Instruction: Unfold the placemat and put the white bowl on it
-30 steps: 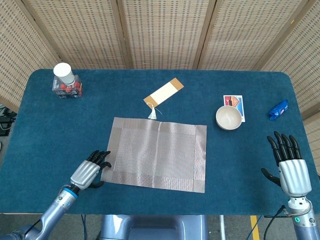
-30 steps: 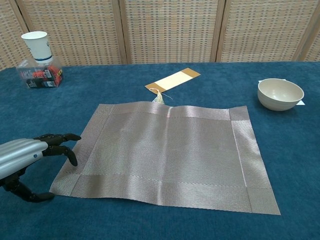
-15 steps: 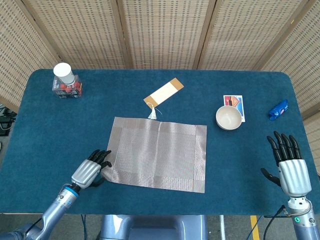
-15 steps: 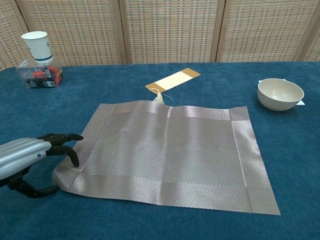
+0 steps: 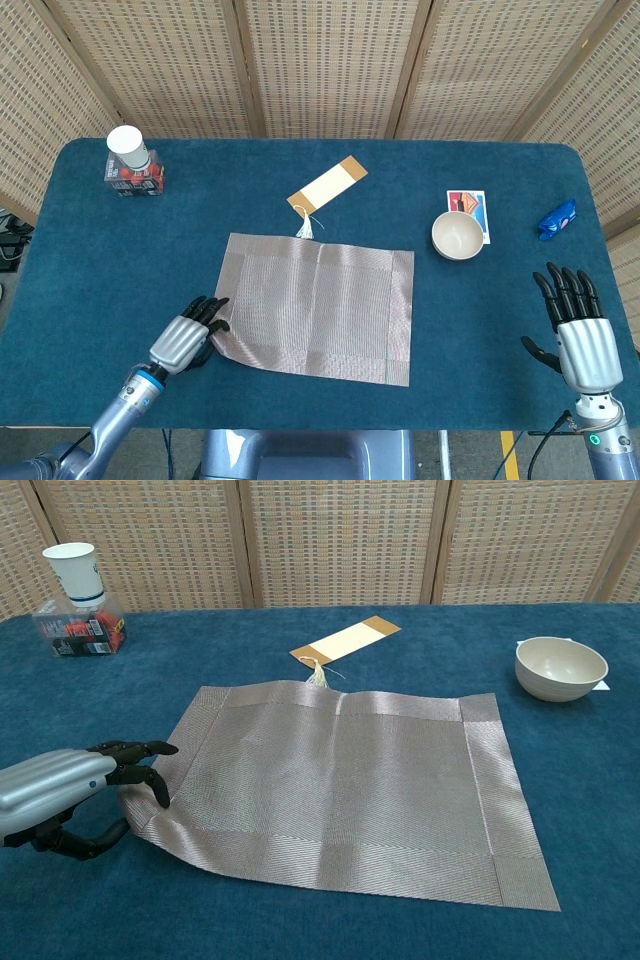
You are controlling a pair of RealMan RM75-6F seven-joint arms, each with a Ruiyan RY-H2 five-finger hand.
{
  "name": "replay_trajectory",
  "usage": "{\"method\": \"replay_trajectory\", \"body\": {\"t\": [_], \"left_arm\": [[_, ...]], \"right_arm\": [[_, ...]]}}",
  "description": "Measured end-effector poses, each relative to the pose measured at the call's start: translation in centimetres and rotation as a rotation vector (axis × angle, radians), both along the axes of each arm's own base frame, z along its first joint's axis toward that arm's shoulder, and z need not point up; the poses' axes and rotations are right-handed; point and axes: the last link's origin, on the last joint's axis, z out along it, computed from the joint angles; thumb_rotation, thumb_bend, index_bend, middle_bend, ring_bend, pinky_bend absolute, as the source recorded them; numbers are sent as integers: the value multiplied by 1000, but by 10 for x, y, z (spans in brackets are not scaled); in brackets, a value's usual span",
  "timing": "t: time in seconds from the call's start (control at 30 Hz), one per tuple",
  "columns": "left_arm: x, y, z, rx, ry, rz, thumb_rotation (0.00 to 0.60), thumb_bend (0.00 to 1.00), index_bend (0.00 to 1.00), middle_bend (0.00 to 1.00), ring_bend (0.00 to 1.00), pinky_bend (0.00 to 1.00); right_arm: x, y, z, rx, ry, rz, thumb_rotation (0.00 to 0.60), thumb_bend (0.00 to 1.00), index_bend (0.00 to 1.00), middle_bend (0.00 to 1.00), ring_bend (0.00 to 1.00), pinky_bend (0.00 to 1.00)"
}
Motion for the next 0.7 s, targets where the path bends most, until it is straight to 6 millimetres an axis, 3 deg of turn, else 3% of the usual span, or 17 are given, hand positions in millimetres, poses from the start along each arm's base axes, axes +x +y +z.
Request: {"method": "replay_trajectory", "body": {"t": [0.1, 0.2, 0.7], "left_arm": [[1, 0, -1, -1, -2, -1, 600, 603, 595, 0, 0, 0], [1, -1, 0, 1, -4, 0, 600, 603, 647, 0, 0, 0], [-7, -11, 6, -1, 22, -8, 600, 603, 675, 0, 0, 0]], "right_arm": [[0, 0, 0, 1, -1, 4, 600, 0, 80, 0, 0, 0], [1, 0, 0, 1, -3, 6, 600, 0, 81, 0, 0, 0], [2, 2, -2, 8, -7, 14, 600, 0, 89, 0, 0, 0]]}}
